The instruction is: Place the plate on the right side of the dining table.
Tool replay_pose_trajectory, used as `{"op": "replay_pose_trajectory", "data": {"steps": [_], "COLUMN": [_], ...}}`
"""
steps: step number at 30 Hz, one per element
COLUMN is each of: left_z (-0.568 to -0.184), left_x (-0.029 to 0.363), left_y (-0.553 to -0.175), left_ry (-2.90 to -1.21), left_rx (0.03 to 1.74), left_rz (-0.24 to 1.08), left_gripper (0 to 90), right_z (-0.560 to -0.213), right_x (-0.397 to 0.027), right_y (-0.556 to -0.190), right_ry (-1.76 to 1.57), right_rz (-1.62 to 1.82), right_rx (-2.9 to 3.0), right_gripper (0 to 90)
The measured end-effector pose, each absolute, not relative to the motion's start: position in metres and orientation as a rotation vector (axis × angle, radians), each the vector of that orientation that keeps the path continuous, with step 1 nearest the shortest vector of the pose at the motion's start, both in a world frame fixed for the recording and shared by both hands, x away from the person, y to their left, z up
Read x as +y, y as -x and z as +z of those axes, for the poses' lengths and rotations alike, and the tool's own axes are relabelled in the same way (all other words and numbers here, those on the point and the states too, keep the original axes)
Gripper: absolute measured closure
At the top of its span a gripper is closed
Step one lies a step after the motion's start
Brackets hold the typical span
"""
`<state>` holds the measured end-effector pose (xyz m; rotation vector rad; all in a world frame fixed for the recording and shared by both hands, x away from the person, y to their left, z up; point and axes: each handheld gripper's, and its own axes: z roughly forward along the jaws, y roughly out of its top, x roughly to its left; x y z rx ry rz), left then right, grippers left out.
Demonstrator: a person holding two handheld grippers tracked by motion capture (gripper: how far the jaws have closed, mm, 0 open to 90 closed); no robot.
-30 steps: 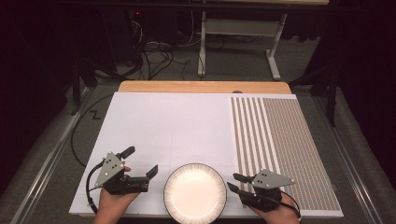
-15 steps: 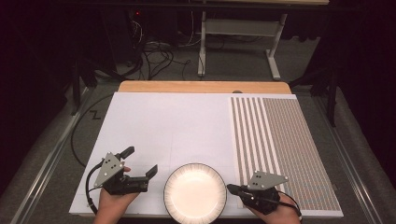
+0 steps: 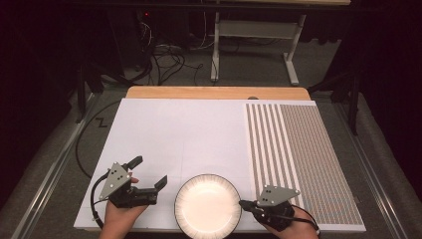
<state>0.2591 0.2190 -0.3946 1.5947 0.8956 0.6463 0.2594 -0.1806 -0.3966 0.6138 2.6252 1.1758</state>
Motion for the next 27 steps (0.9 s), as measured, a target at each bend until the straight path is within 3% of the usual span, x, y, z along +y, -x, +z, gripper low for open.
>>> {"op": "replay_pose_trajectory", "data": {"steps": [27], "left_z": [-0.3917], "left_x": [0.2193], "left_y": [-0.2579], "left_ry": [-1.584], "left_rx": [0.889], "left_rz": [0.648], "left_gripper": [0.0], "right_z": [-0.397], "right_x": [-0.1741], "right_y": [-0.2604], "right_ry": [-0.608], "right_rz": [1.128], "right_rx": [2.627], "right_gripper": [90.0]}}
